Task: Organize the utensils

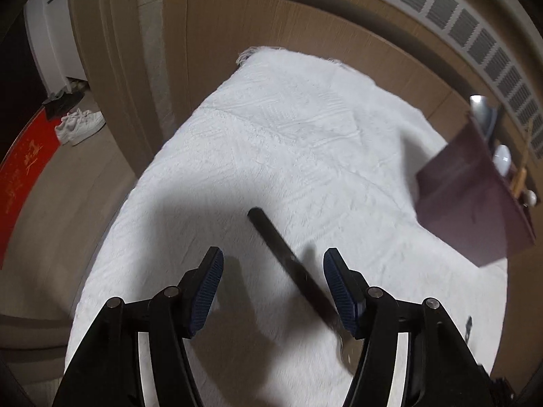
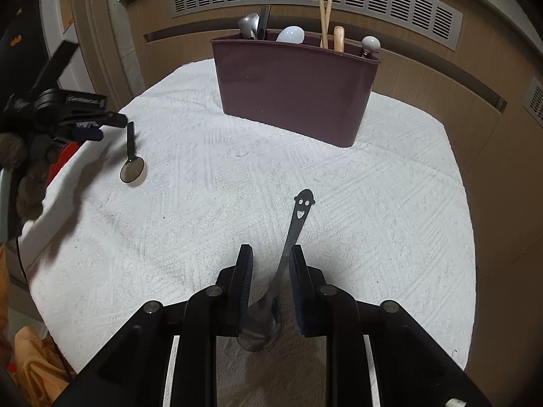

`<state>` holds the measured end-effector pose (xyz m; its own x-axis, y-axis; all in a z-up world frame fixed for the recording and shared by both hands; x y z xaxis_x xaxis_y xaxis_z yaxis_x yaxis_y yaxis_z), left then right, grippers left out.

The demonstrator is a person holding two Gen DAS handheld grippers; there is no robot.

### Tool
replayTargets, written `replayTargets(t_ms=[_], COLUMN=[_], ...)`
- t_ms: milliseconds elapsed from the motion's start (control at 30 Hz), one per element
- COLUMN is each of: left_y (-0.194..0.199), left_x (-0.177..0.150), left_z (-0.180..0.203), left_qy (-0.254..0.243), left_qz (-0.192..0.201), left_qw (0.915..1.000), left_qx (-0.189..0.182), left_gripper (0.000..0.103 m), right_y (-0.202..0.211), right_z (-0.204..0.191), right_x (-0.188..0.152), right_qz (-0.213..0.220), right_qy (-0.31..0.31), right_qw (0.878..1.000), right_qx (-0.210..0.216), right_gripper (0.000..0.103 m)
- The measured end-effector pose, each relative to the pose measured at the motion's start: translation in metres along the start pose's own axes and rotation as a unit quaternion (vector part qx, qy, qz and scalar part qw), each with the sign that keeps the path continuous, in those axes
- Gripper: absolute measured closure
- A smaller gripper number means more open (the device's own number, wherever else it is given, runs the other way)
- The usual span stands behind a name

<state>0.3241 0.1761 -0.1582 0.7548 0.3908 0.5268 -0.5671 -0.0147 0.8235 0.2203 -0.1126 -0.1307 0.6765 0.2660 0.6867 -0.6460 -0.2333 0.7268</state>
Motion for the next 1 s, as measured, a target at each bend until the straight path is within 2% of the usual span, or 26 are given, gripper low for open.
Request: replayTargets(t_ms=[67, 133, 167, 200, 267, 333, 400, 500, 600, 667, 733, 833, 1000], left_y=[-0.012, -0.015, -0.016, -0.016, -0.016, -0.011, -0.006, 0.025, 0.064, 0.077, 0.074, 0.050, 0.018], left_x=[0.003, 0.006, 0.007, 0.006, 0.003, -0.004, -0.005, -0.012, -0.019, -0.022, -0.025, -0.031, -0.029], left_z=[0.006, 0.013, 0.016, 0.021, 0.030, 0.038, 0.044, 0.051, 0.059, 0.062, 0.064, 0.060, 0.048], left_qy=[0.001, -0.018, -0.029, -0.044, -0.065, -0.078, -0.087, -0.103, -0.123, -0.138, -0.152, -0.154, -0.161], left_qz=[-0.010, 0.002, 0.007, 0.016, 0.028, 0.042, 0.056, 0.099, 0.148, 0.161, 0.145, 0.090, 0.056], left_qw=[0.9999, 0.9995, 0.9991, 0.9983, 0.9971, 0.9960, 0.9945, 0.9890, 0.9798, 0.9753, 0.9759, 0.9826, 0.9849], left_qx=[0.005, 0.025, 0.031, 0.036, 0.027, 0.004, -0.013, -0.037, -0.056, -0.062, -0.060, -0.052, -0.031], left_gripper=[0.045, 0.055, 0.061, 0.073, 0.084, 0.089, 0.099, 0.099, 0.099, 0.099, 0.099, 0.096, 0.095], right_y=[0.002, 0.003, 0.003, 0.003, 0.003, 0.003, 0.004, 0.005, 0.003, -0.002, -0.009, -0.019, -0.030], right_z=[0.003, 0.009, 0.011, 0.014, 0.018, 0.021, 0.023, 0.026, 0.028, 0.029, 0.029, 0.030, 0.027], right_x=[0.000, -0.001, -0.001, -0.002, -0.002, -0.003, -0.002, 0.000, 0.002, 0.004, 0.008, 0.011, 0.014], right_qz=[0.002, 0.004, 0.005, 0.004, 0.002, 0.002, 0.002, 0.001, -0.002, -0.007, -0.015, -0.024, -0.029], right_qy=[-0.001, -0.003, -0.004, -0.008, -0.015, -0.020, -0.025, -0.033, -0.040, -0.042, -0.051, -0.069, -0.070], right_qw=[1.000, 1.000, 1.000, 1.000, 1.000, 1.000, 1.000, 0.999, 0.999, 0.999, 0.998, 0.997, 0.997], right_qx=[-0.004, -0.011, -0.013, -0.014, -0.014, -0.016, -0.015, -0.016, -0.016, -0.017, -0.015, -0.011, -0.018], right_gripper=[0.082, 0.082, 0.082, 0.082, 0.082, 0.082, 0.082, 0.082, 0.082, 0.082, 0.082, 0.082, 0.082])
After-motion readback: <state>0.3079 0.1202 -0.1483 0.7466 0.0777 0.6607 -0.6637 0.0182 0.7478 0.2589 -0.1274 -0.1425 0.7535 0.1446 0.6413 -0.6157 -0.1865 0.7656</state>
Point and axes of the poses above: each gripper's, at about its wrist camera, not at the fingertips, and y roughly against the way its jaws point, z to its right, x to its top, the point moved 7 cm from there along -y, roughly the way its jaws point, and after that the axes turned 7 degrees about z, right-handed, at the moved point
